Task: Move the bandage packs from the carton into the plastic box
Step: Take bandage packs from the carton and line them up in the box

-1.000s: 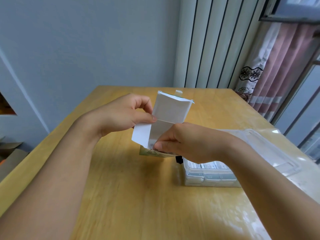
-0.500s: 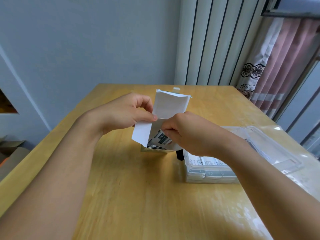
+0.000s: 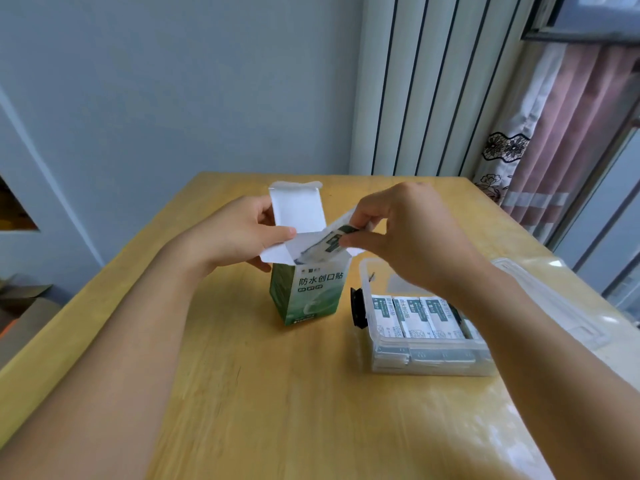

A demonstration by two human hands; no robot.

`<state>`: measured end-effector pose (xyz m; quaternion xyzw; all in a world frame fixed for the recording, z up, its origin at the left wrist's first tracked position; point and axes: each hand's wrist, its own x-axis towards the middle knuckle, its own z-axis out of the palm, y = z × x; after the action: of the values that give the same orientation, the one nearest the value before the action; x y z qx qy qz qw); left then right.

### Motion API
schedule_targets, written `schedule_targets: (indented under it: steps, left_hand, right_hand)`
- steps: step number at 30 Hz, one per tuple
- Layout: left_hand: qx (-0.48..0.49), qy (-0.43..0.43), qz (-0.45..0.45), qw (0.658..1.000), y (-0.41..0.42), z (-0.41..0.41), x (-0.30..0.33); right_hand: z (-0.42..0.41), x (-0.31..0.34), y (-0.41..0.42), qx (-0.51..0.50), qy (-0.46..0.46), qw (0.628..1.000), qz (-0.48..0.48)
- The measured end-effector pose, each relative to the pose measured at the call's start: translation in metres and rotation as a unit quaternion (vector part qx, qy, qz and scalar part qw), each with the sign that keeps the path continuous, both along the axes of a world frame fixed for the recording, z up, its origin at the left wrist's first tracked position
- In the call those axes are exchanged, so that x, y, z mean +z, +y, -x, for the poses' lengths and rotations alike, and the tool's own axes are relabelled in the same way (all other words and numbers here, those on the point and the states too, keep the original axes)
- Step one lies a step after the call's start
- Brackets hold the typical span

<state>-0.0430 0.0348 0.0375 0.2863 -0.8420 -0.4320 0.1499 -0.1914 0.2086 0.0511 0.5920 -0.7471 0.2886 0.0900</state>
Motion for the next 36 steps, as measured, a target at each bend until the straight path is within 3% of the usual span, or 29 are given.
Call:
schedule_targets:
  steps: [5, 8, 10, 12, 13, 15, 18, 24, 30, 33, 36]
  left_hand:
    - [0.074, -0.077, 0.037, 0.994, -0.004, -0.004, 0.007]
    - [0.156, -0.165, 0.166, 0.959, -0.007, -0.010, 0.017]
    - [0.193, -0.075, 0.235, 0.950, 0.001, -0.012, 0.030]
    - [0.117, 0.091, 0.157, 0.976, 0.023, -0.009, 0.046]
    - [0.034, 0.132, 0.096, 0.986, 0.038, -0.007, 0.053]
    - [-0.101, 0.099, 0.043, 0.989, 0.065, 0.000, 0.052]
    - [-0.189, 0.061, 0.035, 0.980, 0.086, 0.015, 0.034]
    - [-0.170, 0.143, -0.156, 0.962, 0.085, 0.022, 0.025]
    - [-0.154, 0.151, -0.284, 0.934, 0.090, 0.026, 0.022]
    - [-0.105, 0.181, -0.330, 0.921, 0.092, 0.030, 0.020]
    - [-0.041, 0.231, -0.330, 0.914, 0.093, 0.034, 0.015]
  right_hand:
    - [0.019, 0.022, 0.020, -0.005, -0.109, 0.992, 0.060]
    - [0.030, 0.033, 0.031, 0.022, -0.180, 0.979, 0.091]
    - [0.036, 0.037, 0.037, 0.063, -0.248, 0.965, 0.063]
    - [0.037, 0.038, 0.041, 0.123, -0.326, 0.937, 0.019]
    - [0.038, 0.037, 0.040, 0.149, -0.356, 0.922, 0.005]
    - [0.037, 0.033, 0.038, 0.178, -0.389, 0.904, -0.006]
    - [0.034, 0.030, 0.034, 0.182, -0.400, 0.898, 0.007]
    - [0.040, 0.035, 0.040, 0.187, -0.440, 0.878, -0.012]
    - [0.042, 0.037, 0.039, 0.069, -0.320, 0.945, 0.011]
    - [0.047, 0.043, 0.046, 0.065, -0.337, 0.939, 0.030]
    - [0.054, 0.047, 0.053, 0.085, -0.415, 0.903, 0.074]
